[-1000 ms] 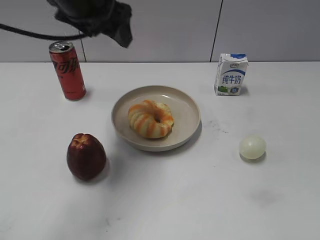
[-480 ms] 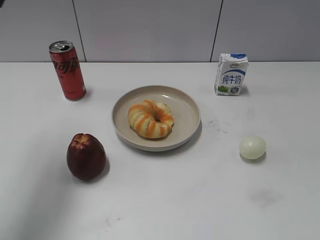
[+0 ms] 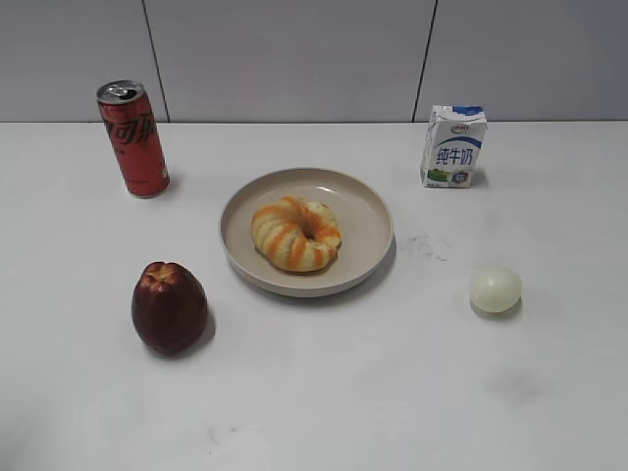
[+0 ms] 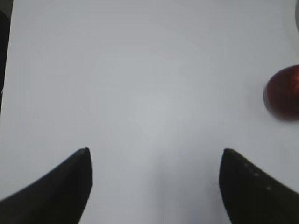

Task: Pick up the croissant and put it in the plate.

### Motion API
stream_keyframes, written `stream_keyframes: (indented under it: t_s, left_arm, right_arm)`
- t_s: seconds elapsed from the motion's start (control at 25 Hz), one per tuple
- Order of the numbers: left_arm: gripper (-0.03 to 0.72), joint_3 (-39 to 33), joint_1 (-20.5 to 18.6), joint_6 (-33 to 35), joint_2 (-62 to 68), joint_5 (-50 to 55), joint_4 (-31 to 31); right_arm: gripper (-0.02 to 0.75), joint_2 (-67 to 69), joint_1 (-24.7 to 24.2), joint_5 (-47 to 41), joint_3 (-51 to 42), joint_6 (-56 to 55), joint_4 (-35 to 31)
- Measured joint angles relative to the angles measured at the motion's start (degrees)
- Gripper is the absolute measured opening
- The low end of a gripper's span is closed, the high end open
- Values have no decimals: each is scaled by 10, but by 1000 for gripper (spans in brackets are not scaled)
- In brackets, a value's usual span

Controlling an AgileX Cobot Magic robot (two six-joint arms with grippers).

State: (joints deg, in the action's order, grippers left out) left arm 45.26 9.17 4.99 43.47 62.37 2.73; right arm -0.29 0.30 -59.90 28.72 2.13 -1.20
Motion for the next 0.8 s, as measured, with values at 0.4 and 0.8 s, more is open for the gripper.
stream_keyframes:
  t_s: [0.4, 0.8]
  left_arm:
    - [607, -123, 0, 0, -276, -6, -9]
    - [587, -163, 0, 4, -322, -28, -41]
  right_arm:
    - [540, 0, 0, 0, 0, 0, 0]
    - [540, 0, 0, 0, 0, 0, 0]
